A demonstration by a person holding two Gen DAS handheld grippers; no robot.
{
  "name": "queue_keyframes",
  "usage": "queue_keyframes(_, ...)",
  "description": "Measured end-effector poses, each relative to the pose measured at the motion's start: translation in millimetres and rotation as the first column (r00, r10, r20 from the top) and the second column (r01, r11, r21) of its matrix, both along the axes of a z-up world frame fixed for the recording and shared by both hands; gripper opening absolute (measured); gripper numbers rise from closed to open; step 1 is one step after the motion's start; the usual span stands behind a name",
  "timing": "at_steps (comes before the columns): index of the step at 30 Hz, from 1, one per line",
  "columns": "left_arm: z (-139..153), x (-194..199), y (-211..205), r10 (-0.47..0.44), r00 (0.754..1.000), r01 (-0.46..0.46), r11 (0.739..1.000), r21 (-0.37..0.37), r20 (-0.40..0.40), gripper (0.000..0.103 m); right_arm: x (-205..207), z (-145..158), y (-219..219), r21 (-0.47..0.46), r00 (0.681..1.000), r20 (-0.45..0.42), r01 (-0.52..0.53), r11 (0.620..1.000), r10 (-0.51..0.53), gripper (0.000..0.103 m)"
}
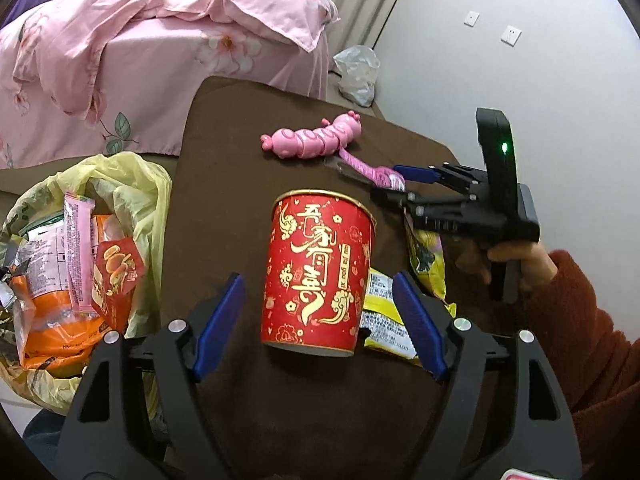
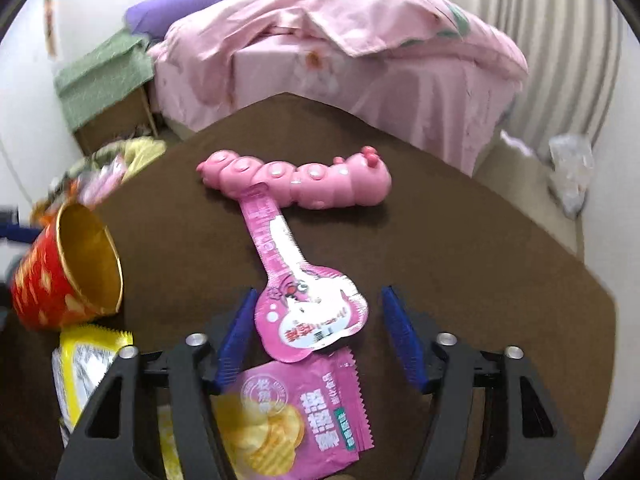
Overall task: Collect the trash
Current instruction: 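Grasp the pink card with the right tool while the left tool holds the red cup, then lift the red cup toward the trash bag with the left tool while the right tool holds the pink card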
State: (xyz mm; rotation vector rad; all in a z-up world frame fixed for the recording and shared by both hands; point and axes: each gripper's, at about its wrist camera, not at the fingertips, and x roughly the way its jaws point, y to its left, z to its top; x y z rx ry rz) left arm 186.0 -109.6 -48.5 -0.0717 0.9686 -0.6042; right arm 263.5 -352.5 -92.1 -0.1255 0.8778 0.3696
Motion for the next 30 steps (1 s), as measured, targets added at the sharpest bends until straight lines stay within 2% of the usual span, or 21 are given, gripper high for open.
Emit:
queue_keyframes(1,0,1,0,0.0,1.0,0.0,1.0,0.002,-0.001,0.072,-1,2,-4,0.033,1.0,-0.006,0.012,0.999,-0.012,0.049)
queue_keyframes(4,2,9,0,0.009,1.0,-0.009,1.0,-0.012,-0.008,0.072,-15,11,-7,0.052,1.0,0.002,0.02,0.998,-0.02,0.049)
queue_keyframes(9,2,36,-10,0.022,0.997,-0.025,0.999,-0.041,-0.077,0.072,-51,33,-12,0.061,0.996,0.049,0.074,0.995,-0.077,0.049)
queue_keyframes(13,-6,47,-30,-0.016,0.991,0.017,1.0,0.01,-0.129,0.072,-82,45,-25,0.116,0.989,0.06,0.129,0.985,-0.137,0.049)
queue_keyframes(15,-12,49,-39,-0.014,0.991,0.024,0.997,0.074,-0.134,0.067,-95,47,-31,0.126,0.984,0.058,0.159,0.979,-0.167,0.049)
queue_keyframes(18,-9,46,-38,0.0,0.989,0.01,0.998,0.065,-0.145,0.063,-109,50,-39,0.152,0.979,0.05,0.189,0.97,-0.198,0.049)
queue_keyframes(21,9,34,-27,0.008,0.995,-0.006,1.0,0.021,-0.099,0.061,-120,60,-41,0.167,0.975,0.066,0.201,0.965,-0.214,0.049)
queue_keyframes(25,36,19,-12,0.026,1.0,-0.026,1.0,0.003,-0.008,0.061,-126,75,-35,0.188,0.974,0.099,0.182,0.965,-0.203,0.049)
queue_keyframes(30,69,-4,12,0.051,0.992,-0.048,0.998,-0.029,0.116,0.06,-128,96,-11,0.191,0.975,0.15,0.135,0.972,-0.164,0.049)
